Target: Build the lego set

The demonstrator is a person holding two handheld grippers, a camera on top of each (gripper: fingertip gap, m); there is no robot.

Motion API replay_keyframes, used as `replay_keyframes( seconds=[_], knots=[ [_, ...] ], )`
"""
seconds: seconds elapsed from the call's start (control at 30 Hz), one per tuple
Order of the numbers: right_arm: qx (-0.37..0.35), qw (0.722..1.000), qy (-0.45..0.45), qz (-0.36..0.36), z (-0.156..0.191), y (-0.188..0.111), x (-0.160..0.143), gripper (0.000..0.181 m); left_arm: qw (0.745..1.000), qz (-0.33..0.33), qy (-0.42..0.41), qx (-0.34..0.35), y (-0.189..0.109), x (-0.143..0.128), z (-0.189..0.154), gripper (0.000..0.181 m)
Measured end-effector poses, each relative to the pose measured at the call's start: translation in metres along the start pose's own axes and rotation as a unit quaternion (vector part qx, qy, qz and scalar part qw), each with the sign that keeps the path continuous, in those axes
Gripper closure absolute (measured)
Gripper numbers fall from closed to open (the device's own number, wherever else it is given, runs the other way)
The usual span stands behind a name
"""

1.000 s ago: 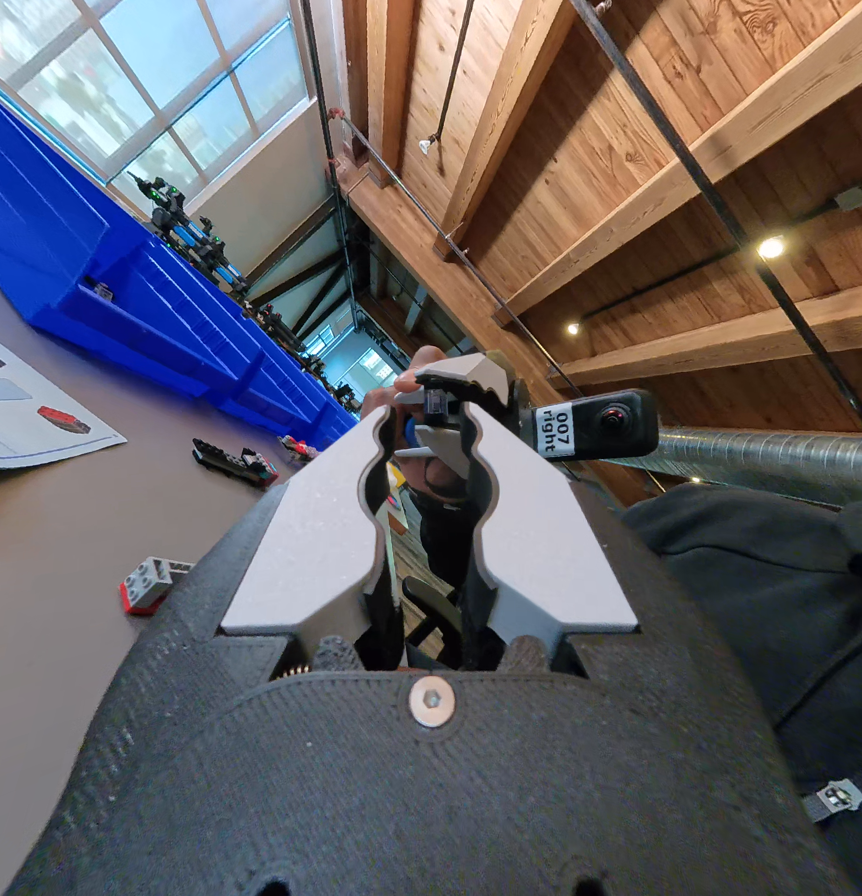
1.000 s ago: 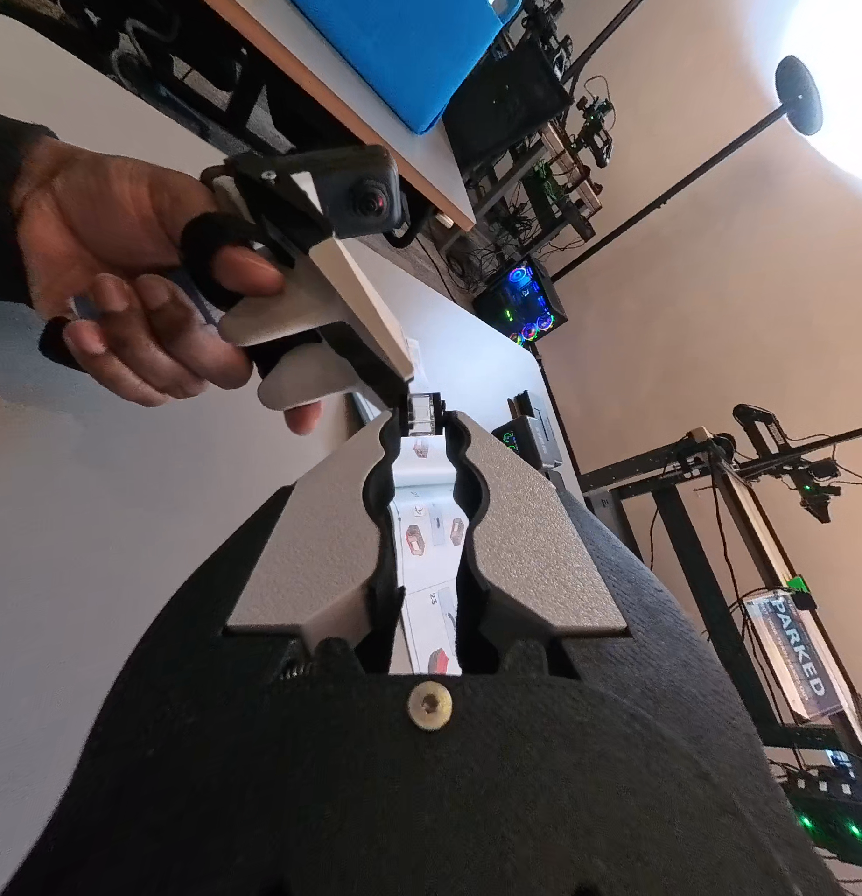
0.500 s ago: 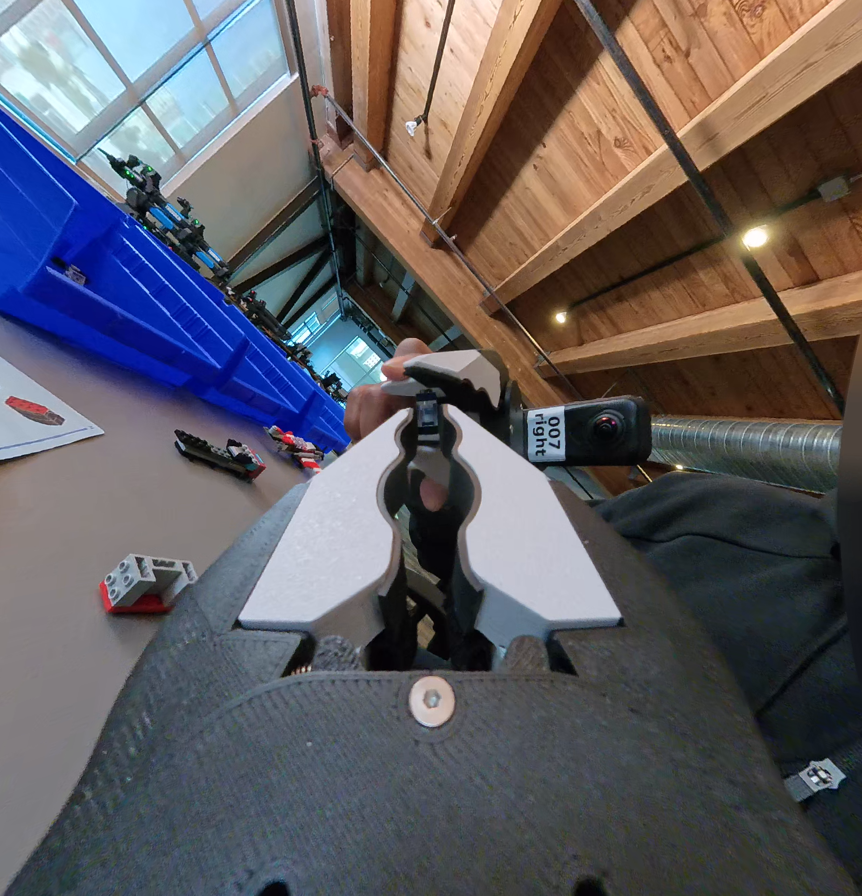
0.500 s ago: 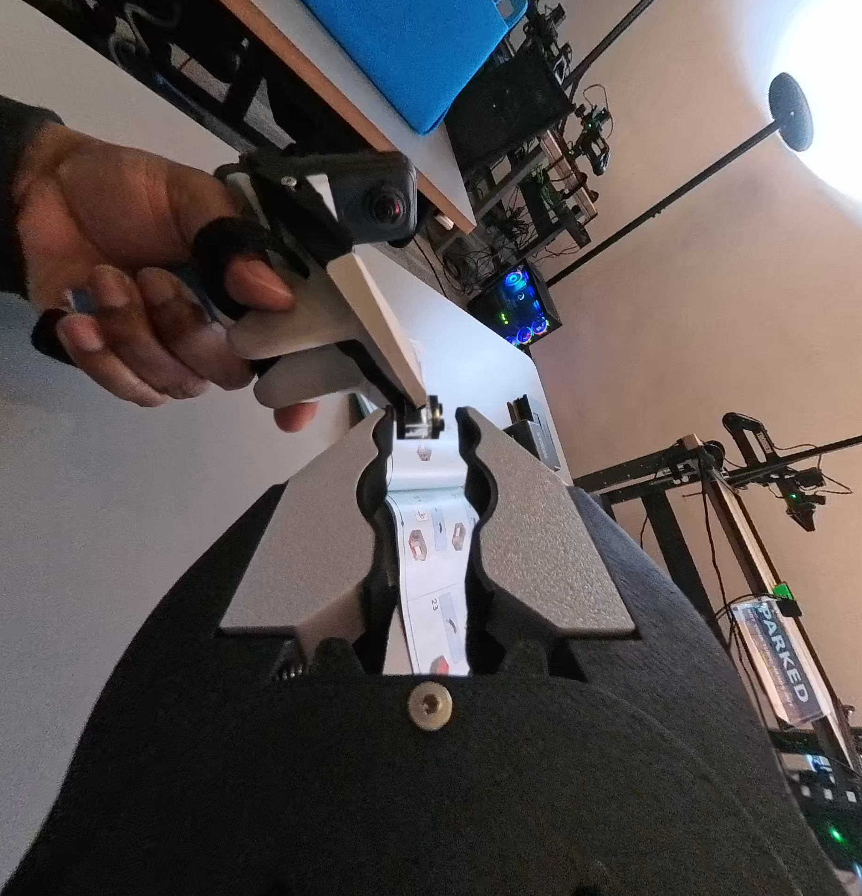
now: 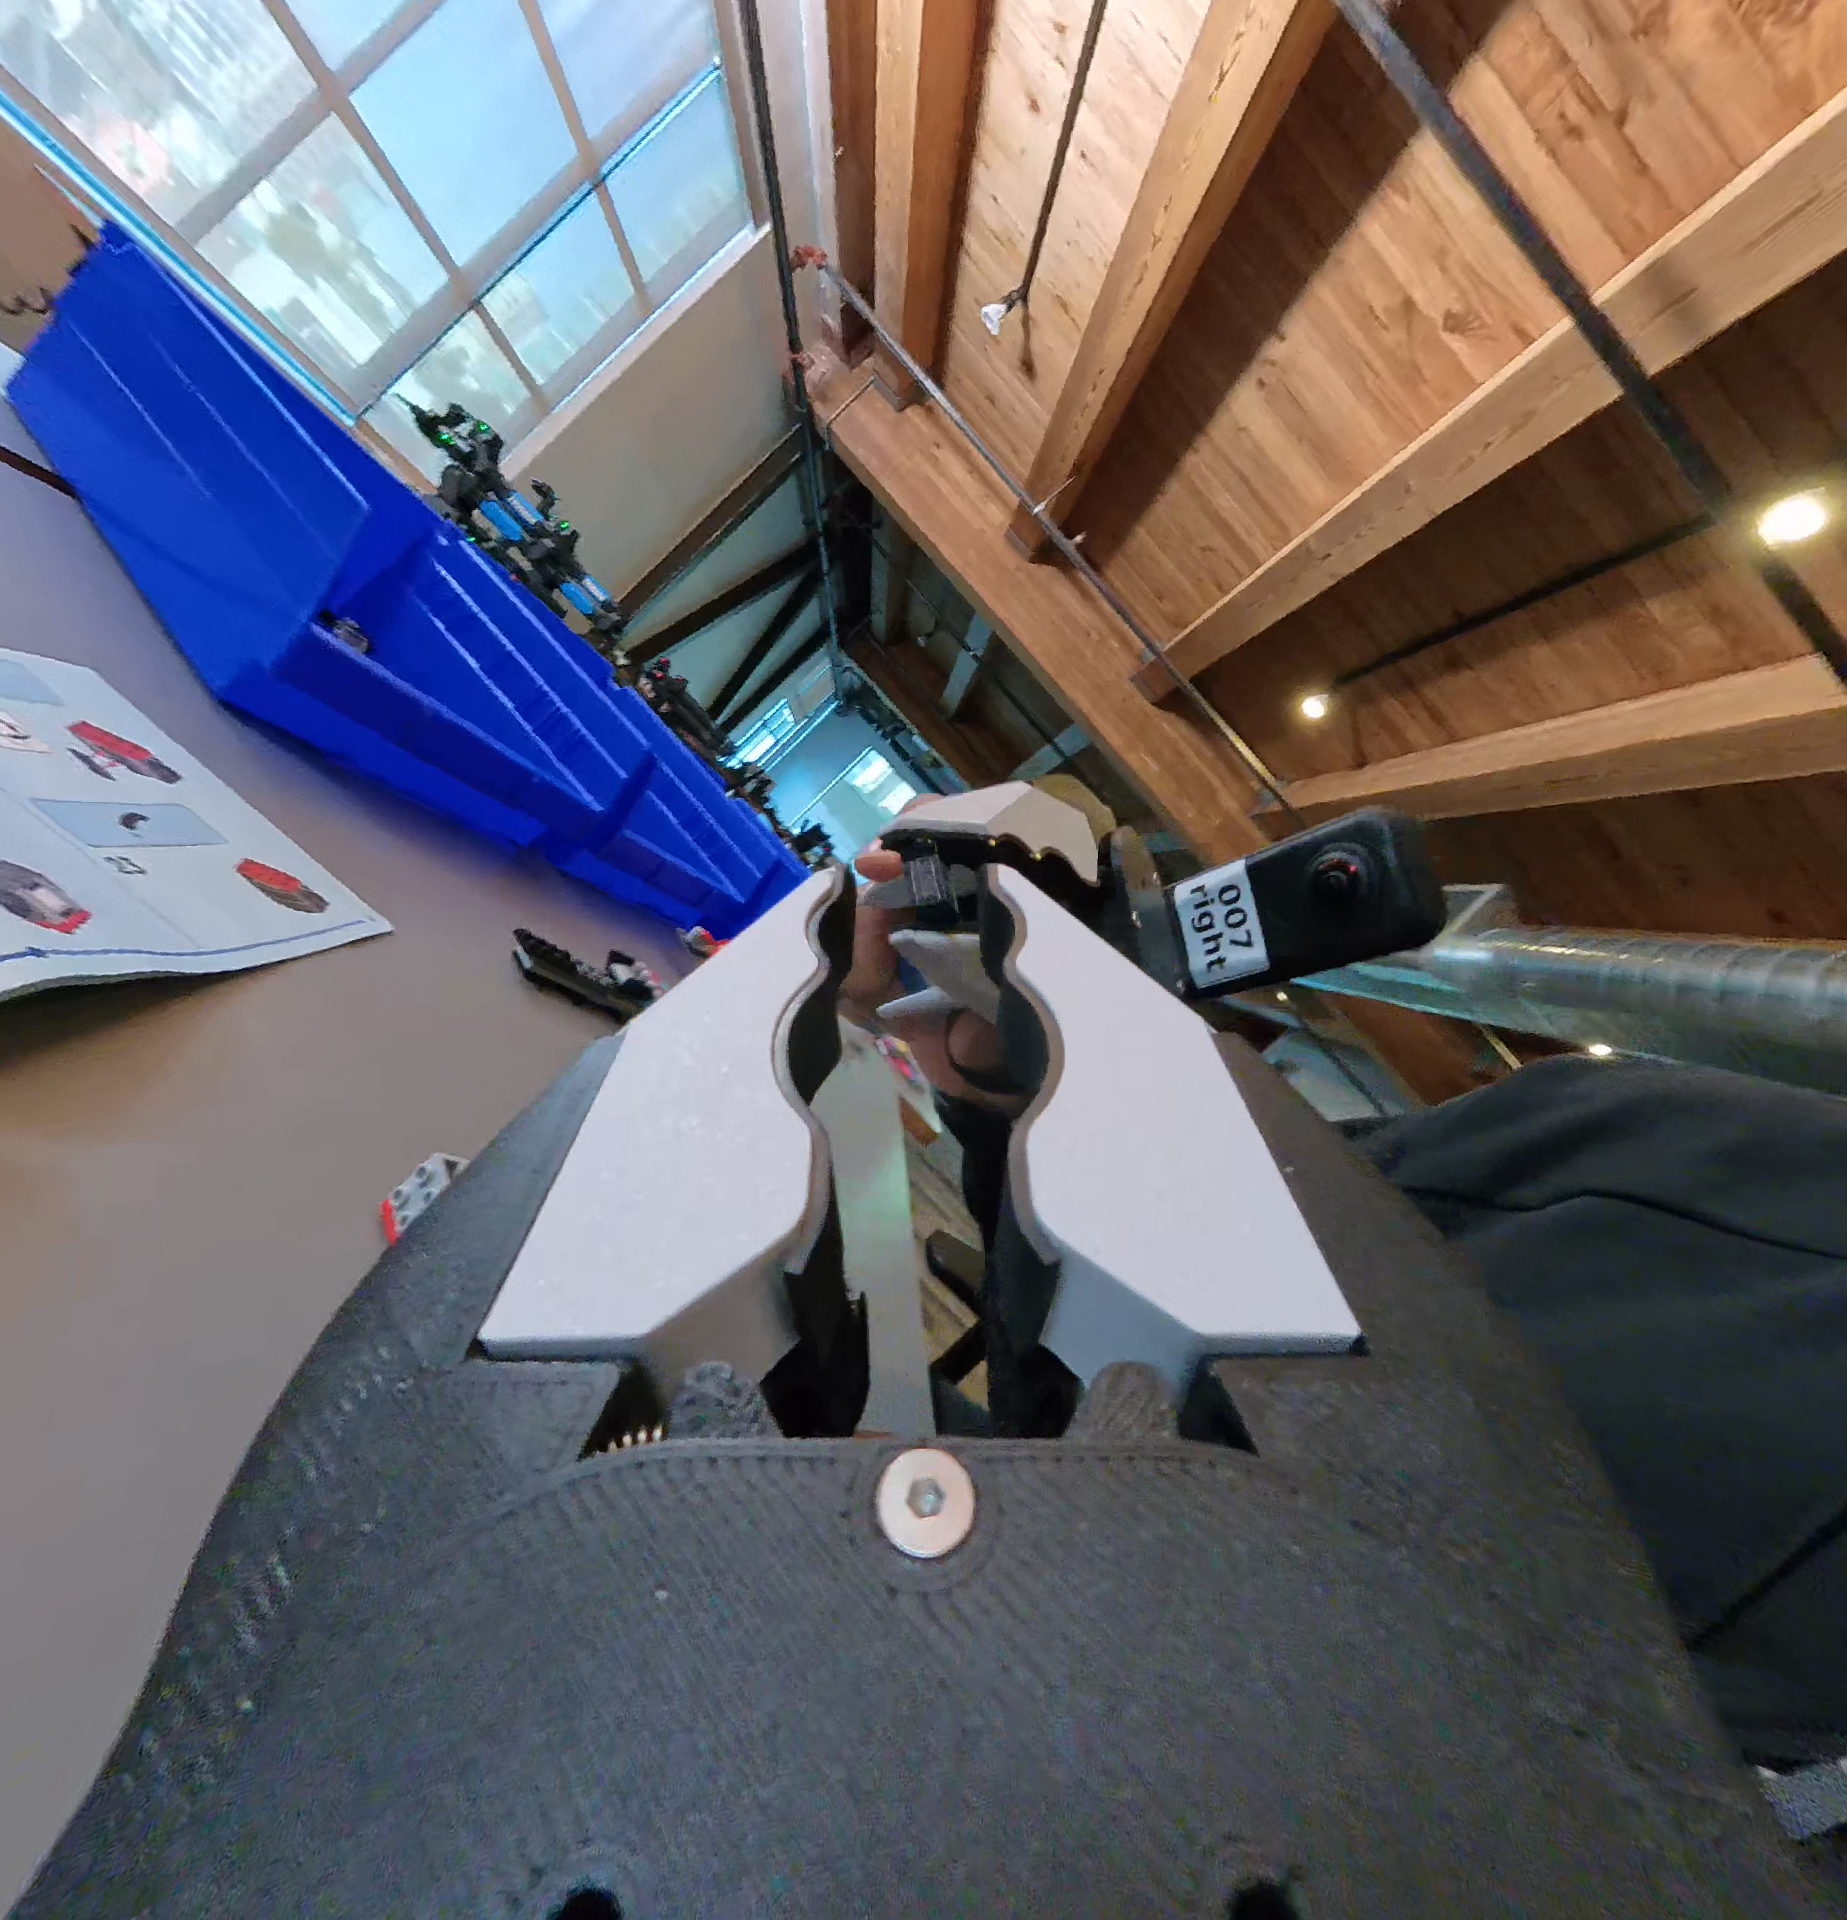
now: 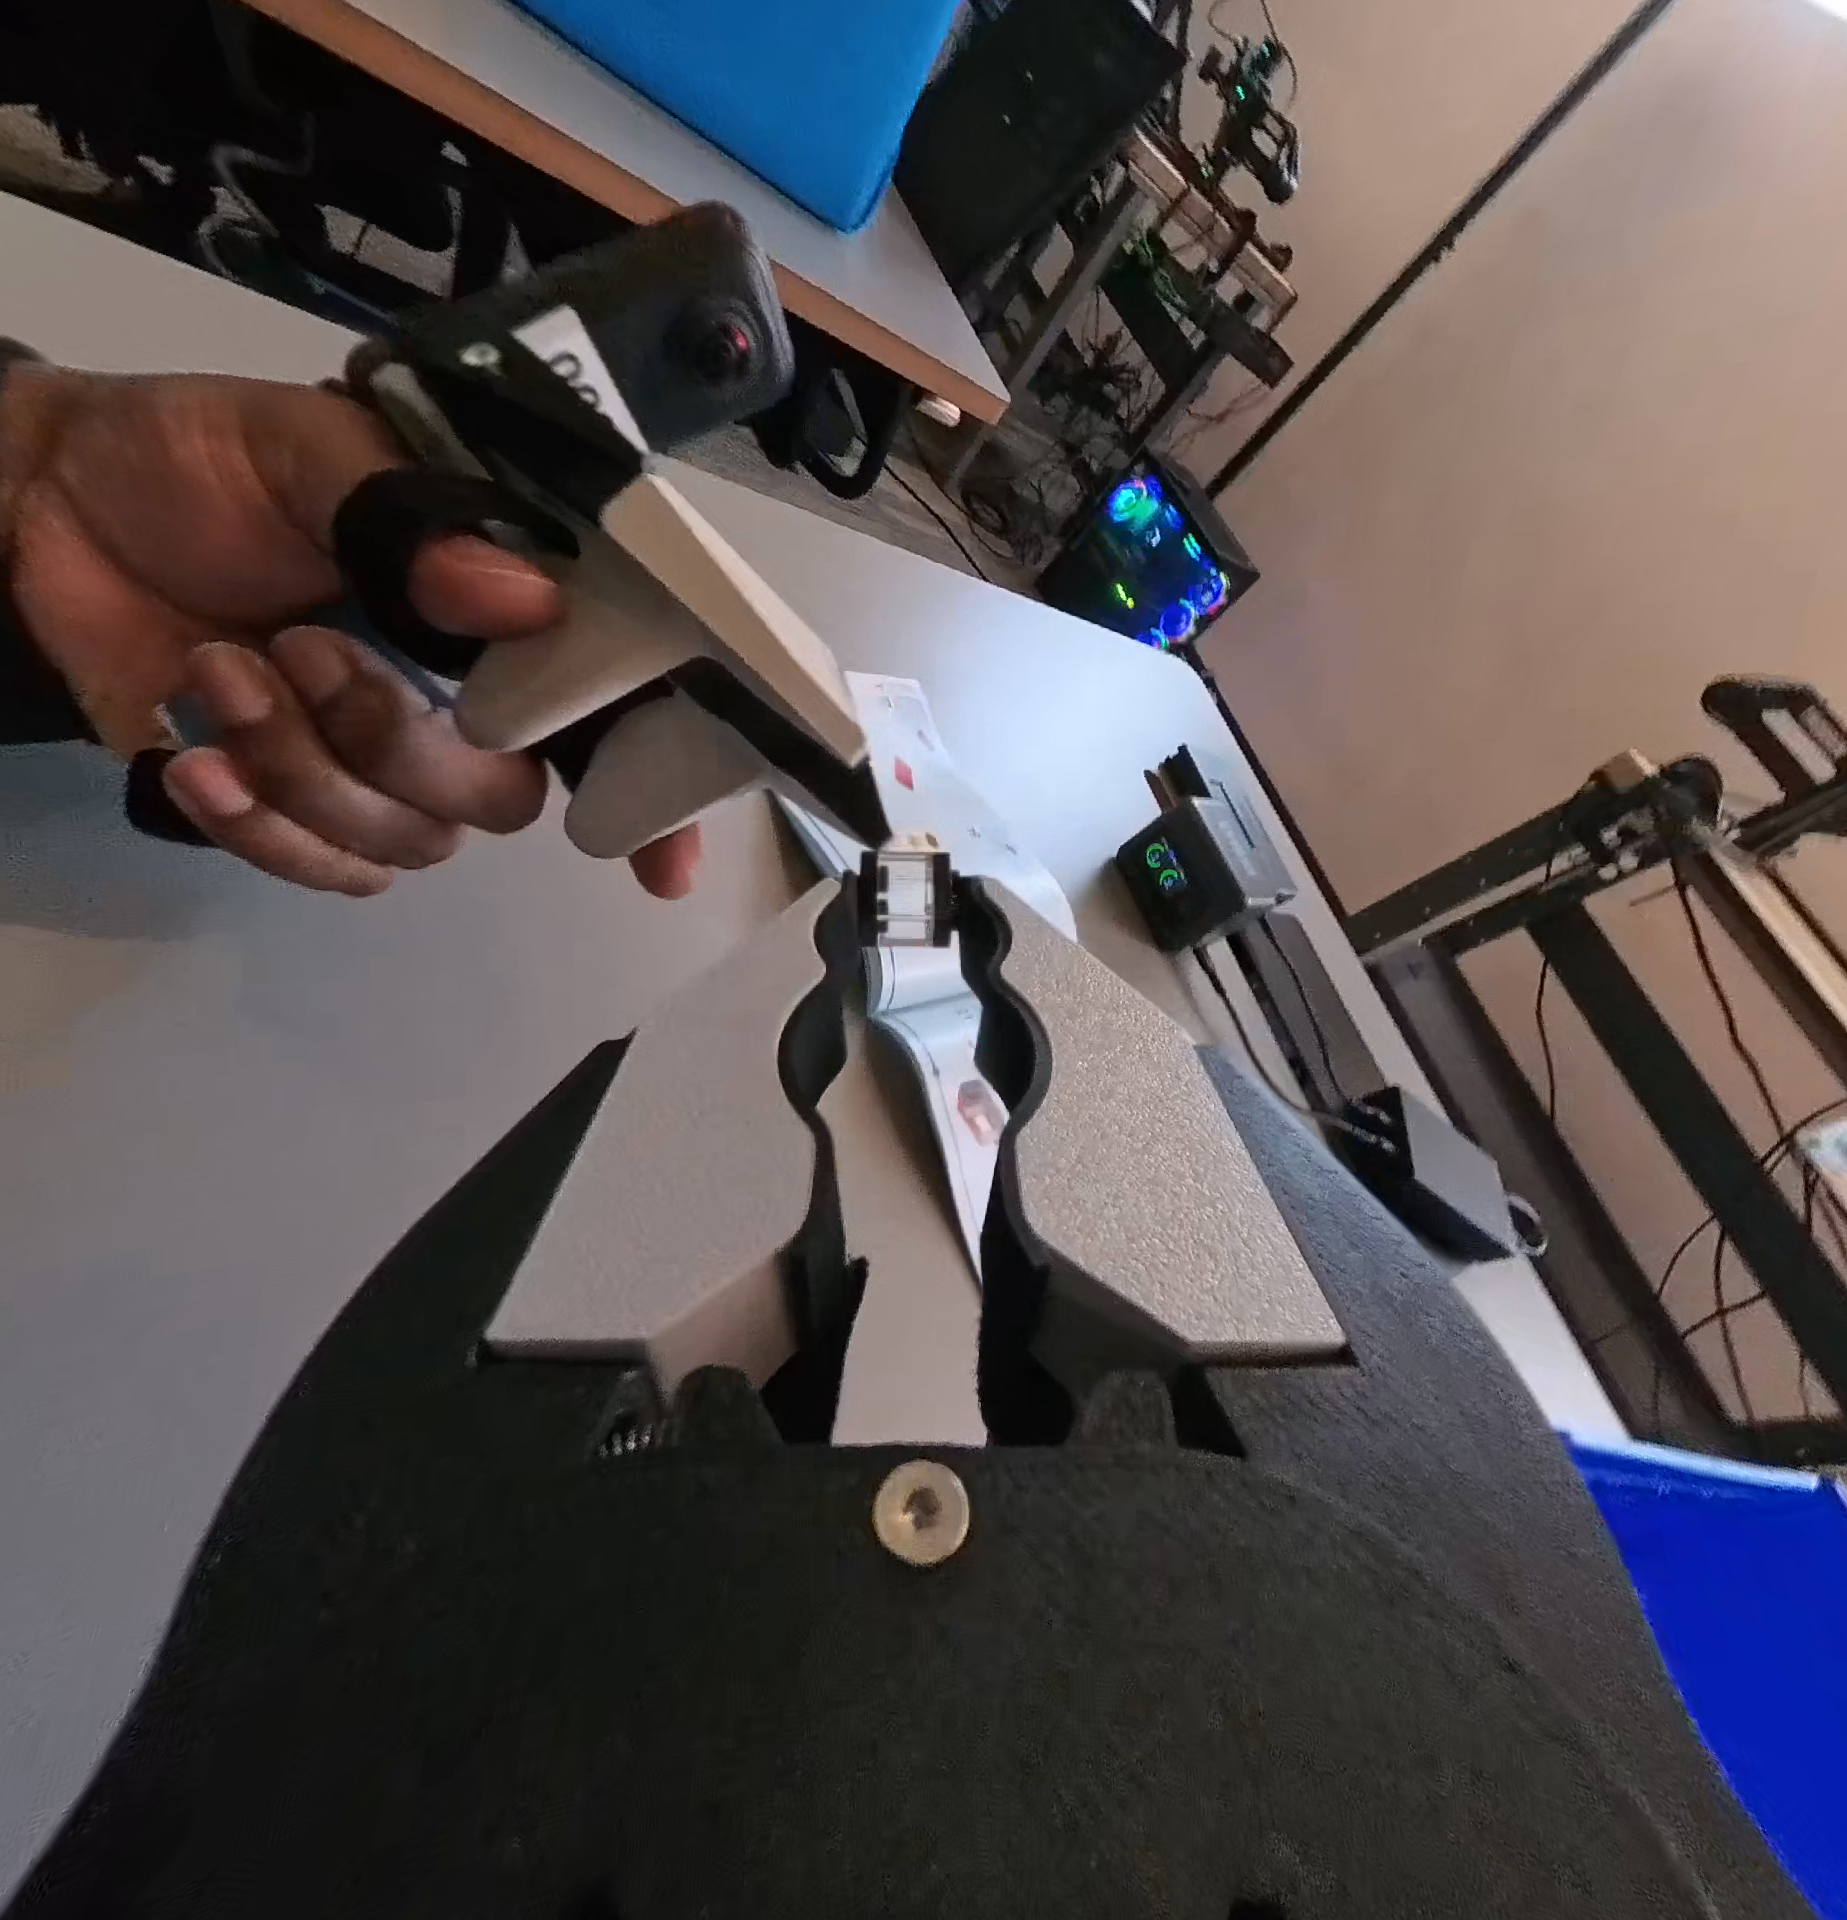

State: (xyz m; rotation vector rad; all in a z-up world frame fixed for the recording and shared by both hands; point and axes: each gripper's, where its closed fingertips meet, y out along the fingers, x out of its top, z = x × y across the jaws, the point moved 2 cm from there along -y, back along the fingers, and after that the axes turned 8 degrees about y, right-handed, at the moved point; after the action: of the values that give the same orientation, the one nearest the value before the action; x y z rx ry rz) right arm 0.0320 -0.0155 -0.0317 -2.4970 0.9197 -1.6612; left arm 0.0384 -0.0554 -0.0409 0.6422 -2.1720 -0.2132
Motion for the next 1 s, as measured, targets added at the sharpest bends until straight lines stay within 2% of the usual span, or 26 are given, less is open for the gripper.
replay_keyframes(
  seconds=[0.1, 0.27, 0.33, 0.4, 0.53, 0.63, 0.83, 1.0],
  knots=[
    [-0.013, 1.0, 0.015, 0.001, -0.001, -0.001, -0.005, 0.162, 1.0, 0.025, 0.003, 0.011, 0.003, -0.008, 0.003, 0.157],
    [-0.022, 1.0, -0.015, 0.004, 0.012, 0.001, -0.01, 0.162, 0.999, 0.05, -0.012, 0.006, 0.01, -0.019, 0.004, 0.158],
    [-0.028, 0.999, -0.024, 0.005, 0.015, 0.002, -0.011, 0.162, 0.998, 0.054, -0.012, -0.003, 0.012, -0.021, 0.002, 0.17],
    [-0.039, 0.999, -0.028, 0.004, 0.014, 0.003, -0.013, 0.161, 0.999, 0.053, -0.011, -0.002, 0.011, -0.022, 0.003, 0.173],
    [-0.078, 0.996, -0.042, 0.002, 0.011, 0.001, -0.02, 0.144, 0.998, 0.051, -0.019, 0.013, 0.009, -0.021, 0.009, 0.173],
    [-0.095, 0.993, -0.069, -0.004, 0.014, -0.003, -0.028, 0.139, 0.997, 0.068, -0.021, 0.042, 0.008, -0.026, 0.018, 0.173],
    [-0.119, 0.978, -0.167, 0.027, 0.023, -0.002, -0.051, 0.152, 0.99, 0.114, -0.038, 0.076, 0.012, -0.045, 0.032, 0.173],
    [-0.135, 0.971, -0.192, 0.04, 0.02, -0.001, -0.06, 0.162, 0.989, 0.118, -0.049, 0.079, 0.014, -0.048, 0.034, 0.173]
  ],
)
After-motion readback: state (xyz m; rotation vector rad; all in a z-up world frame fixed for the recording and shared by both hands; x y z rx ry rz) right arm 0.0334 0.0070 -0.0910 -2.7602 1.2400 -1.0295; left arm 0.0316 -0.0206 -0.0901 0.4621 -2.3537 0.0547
